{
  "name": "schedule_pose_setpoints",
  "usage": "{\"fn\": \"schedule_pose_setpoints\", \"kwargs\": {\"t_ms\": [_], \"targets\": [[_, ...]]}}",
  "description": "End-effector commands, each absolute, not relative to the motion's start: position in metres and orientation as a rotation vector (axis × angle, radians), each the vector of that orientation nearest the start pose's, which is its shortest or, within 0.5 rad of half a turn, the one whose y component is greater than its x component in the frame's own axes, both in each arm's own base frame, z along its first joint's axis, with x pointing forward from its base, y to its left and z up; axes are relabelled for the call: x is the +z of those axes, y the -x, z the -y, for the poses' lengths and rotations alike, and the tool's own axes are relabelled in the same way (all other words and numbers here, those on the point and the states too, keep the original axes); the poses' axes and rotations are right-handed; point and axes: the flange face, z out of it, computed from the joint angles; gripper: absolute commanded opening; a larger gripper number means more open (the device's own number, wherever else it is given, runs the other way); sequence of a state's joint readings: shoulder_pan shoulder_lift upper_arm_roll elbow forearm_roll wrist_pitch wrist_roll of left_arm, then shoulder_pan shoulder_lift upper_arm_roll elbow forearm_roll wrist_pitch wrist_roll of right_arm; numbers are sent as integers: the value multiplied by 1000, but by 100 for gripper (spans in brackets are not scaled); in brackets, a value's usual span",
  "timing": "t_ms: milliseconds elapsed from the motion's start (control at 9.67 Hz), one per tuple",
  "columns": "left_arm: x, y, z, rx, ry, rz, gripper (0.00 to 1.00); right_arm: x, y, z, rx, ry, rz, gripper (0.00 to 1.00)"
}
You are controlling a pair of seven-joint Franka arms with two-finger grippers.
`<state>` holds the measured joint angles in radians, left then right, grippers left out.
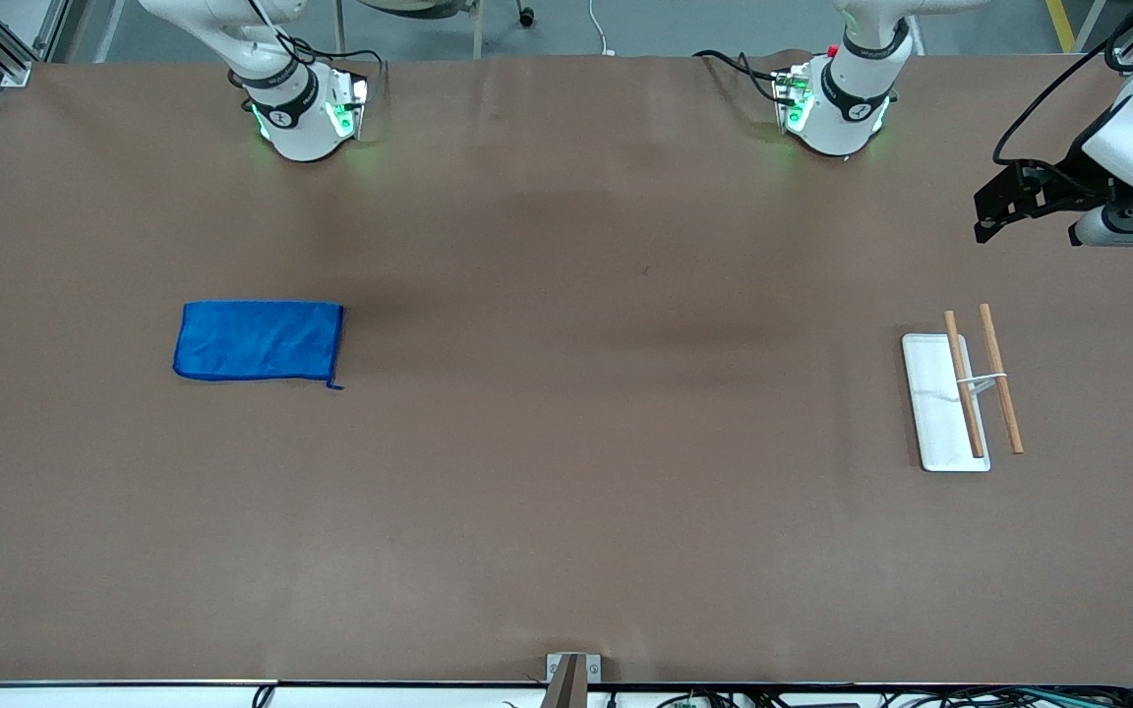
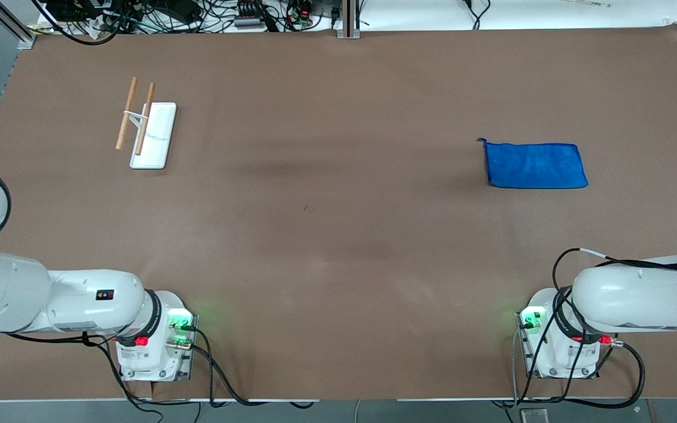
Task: Right arm passes towel to left arm to hang
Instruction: 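Move the right gripper down toward the blue towel edge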
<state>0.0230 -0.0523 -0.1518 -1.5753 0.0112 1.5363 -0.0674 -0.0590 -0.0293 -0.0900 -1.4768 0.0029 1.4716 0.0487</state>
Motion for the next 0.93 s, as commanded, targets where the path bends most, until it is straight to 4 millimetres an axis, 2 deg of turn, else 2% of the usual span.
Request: {"fn": "schedule_pose_setpoints", "kwargs": {"t_ms": [0, 310, 414, 517, 724, 828], "targets": [[635, -537, 69, 16, 3110, -116, 100, 679, -529, 82, -37, 3119, -298, 100], [642, -544, 68, -10, 3115, -111, 100, 676, -528, 80, -13, 3117, -293, 100], [644, -545, 68, -20, 3118, -111, 100, 667, -523, 76, 84, 3114, -276, 100], [643, -546, 68, -17, 3124, -116, 100, 638, -523, 73, 177, 3112, -190, 100], [642, -546, 69, -11, 3126, -117, 100, 562, -527, 67, 280, 3104, -155, 100], [641, -546, 68, -7, 3125, -117, 100, 513, -526, 64, 264, 3106, -137, 100]]}}
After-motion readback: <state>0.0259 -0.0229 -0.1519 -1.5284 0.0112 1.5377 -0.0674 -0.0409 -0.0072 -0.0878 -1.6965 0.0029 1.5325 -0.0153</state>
